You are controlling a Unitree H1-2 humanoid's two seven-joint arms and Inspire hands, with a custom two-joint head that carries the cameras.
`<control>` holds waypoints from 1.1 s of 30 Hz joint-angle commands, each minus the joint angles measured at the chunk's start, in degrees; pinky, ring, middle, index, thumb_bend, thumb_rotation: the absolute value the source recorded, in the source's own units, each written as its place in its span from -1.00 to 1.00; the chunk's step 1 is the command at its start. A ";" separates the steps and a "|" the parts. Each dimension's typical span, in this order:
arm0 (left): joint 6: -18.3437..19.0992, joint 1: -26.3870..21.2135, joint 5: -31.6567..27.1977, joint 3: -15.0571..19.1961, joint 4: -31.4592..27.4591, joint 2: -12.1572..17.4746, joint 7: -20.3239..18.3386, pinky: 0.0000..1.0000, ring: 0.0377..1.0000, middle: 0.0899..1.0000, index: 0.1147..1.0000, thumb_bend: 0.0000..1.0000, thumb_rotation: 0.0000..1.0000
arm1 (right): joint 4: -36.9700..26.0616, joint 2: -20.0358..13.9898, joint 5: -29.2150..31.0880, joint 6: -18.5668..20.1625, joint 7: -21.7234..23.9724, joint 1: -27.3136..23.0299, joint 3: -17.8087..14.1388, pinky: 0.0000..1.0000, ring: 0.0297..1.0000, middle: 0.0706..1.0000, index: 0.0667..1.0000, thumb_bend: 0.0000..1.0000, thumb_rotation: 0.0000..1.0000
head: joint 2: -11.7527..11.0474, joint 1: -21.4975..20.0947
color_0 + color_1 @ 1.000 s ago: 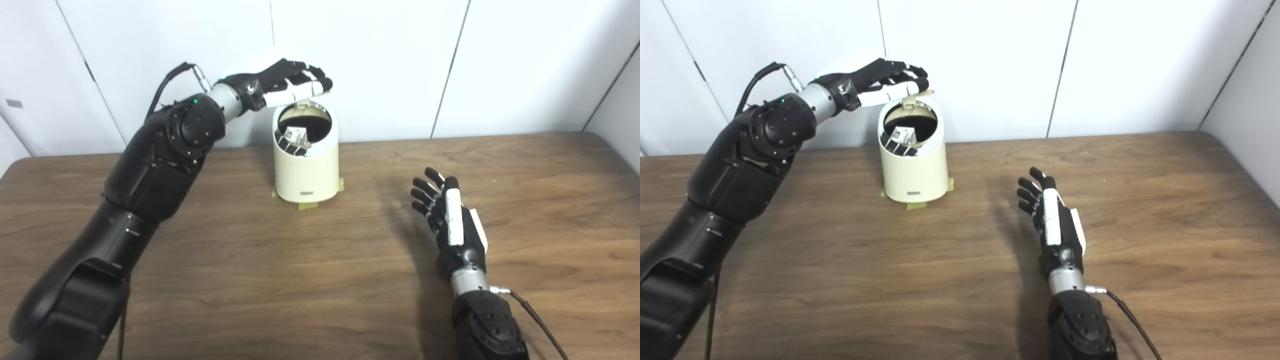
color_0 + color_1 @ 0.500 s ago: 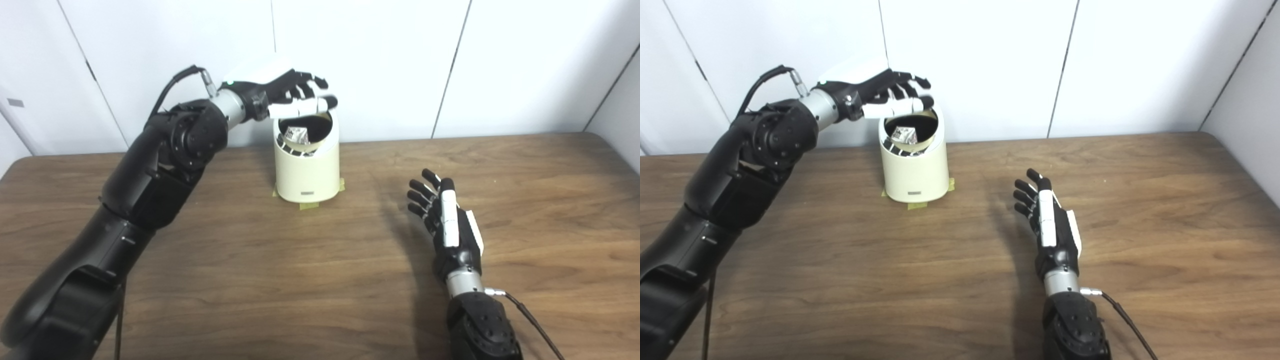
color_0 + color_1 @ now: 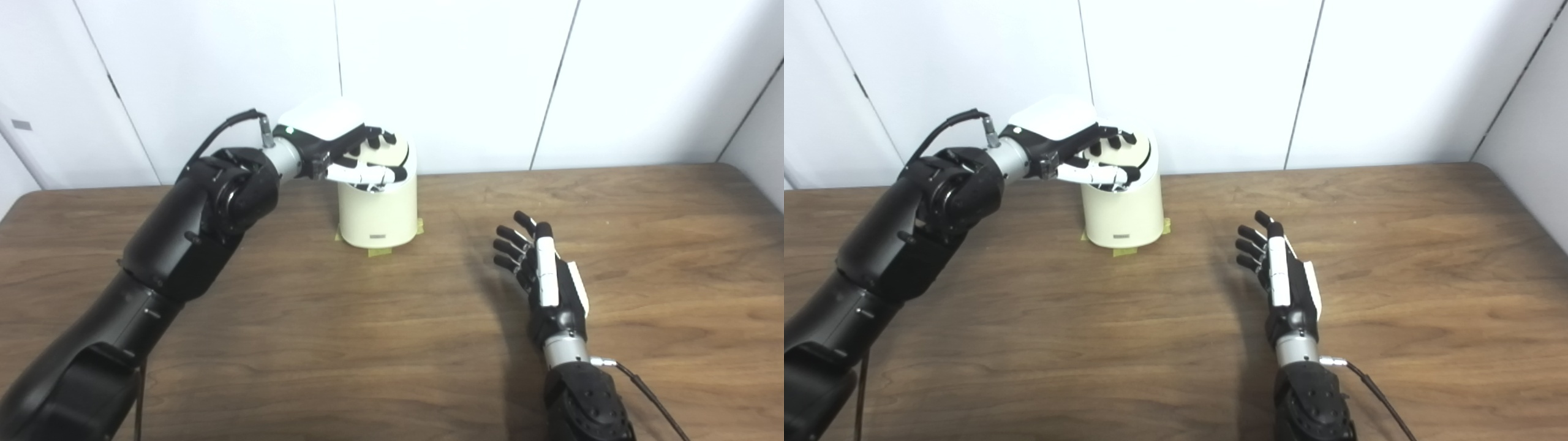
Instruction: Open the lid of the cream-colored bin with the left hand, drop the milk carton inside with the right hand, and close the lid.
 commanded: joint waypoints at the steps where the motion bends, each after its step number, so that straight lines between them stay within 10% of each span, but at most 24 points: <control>1: -0.71 -1.74 1.20 0.83 -0.35 1.10 0.84 0.49 0.58 0.56 0.65 0.27 1.00 | -1.86 0.42 -0.64 -2.96 -0.29 -1.39 0.33 0.52 0.56 0.54 0.73 0.16 1.00 | 0.07 -0.15; 33: -7.64 1.53 8.57 -2.49 -0.38 1.51 -4.43 0.86 0.59 0.55 0.73 0.18 1.00 | -2.60 1.02 -1.51 -2.36 -0.57 -1.69 1.25 0.56 0.59 0.51 0.81 0.06 1.00 | 1.33 -1.22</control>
